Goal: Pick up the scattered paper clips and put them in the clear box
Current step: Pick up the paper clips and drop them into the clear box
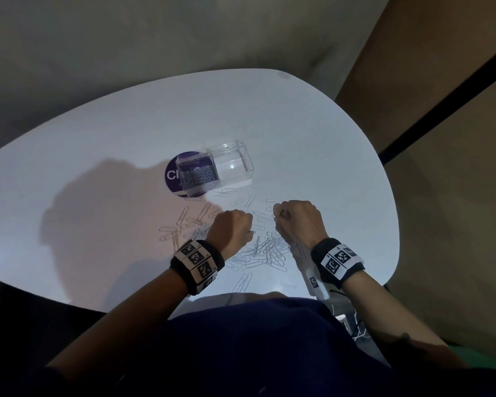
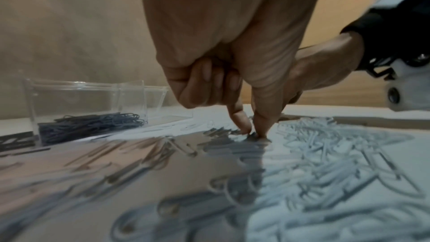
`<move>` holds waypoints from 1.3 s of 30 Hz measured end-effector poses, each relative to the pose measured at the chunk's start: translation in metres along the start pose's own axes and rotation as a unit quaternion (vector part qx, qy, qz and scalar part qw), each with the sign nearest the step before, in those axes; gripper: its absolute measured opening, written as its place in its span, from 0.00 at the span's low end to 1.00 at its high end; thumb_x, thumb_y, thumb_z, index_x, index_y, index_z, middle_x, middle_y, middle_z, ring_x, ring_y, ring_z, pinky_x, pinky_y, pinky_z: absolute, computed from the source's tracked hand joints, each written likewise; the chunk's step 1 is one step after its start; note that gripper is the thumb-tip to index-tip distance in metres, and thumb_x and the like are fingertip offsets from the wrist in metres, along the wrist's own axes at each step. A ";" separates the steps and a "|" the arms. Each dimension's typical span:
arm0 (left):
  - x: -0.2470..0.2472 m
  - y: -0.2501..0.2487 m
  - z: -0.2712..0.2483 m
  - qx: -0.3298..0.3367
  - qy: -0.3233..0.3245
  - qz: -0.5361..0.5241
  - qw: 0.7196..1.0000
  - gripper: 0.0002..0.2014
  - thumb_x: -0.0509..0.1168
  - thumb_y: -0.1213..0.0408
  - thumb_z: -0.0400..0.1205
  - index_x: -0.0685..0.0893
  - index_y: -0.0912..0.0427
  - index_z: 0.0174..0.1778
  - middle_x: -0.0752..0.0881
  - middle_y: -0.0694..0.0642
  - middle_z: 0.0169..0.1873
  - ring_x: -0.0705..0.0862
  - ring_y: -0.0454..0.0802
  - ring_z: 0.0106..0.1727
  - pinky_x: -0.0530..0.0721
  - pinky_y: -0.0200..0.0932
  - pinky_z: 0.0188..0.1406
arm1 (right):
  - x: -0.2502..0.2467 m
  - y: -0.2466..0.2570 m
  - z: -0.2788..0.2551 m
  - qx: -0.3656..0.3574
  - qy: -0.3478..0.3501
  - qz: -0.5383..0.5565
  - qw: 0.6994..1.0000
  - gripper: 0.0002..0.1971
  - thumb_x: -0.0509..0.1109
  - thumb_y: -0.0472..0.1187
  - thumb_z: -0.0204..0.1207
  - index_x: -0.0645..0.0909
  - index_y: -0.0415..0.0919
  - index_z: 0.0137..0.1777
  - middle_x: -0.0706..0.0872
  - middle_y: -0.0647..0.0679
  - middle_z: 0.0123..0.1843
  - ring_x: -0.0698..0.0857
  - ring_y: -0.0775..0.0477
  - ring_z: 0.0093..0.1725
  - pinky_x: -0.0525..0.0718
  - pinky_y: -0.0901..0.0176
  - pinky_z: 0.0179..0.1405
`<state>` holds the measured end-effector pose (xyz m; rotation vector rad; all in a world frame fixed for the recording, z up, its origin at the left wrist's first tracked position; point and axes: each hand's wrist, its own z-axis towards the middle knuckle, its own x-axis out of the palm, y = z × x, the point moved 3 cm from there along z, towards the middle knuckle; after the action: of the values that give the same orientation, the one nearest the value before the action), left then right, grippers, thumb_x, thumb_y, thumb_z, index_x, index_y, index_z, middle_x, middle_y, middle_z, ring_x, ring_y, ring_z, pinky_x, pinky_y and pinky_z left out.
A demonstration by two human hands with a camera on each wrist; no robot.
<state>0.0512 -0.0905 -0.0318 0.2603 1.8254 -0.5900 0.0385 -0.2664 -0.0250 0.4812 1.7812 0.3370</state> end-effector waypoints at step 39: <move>-0.107 0.131 0.034 -0.280 -0.035 -0.485 0.828 0.07 0.65 0.72 0.78 0.81 0.61 0.34 0.83 0.57 0.31 0.82 0.50 0.30 0.82 0.38 0.31 | -0.042 0.086 0.065 0.201 0.182 0.642 0.717 0.11 0.60 0.32 0.83 0.85 0.33 0.47 0.85 0.45 0.34 0.83 0.54 0.26 0.84 0.69 0.29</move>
<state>0.1743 0.0156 0.0255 -1.1404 1.8849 -0.6788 0.1233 -0.2136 0.0340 2.1028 1.5895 1.0559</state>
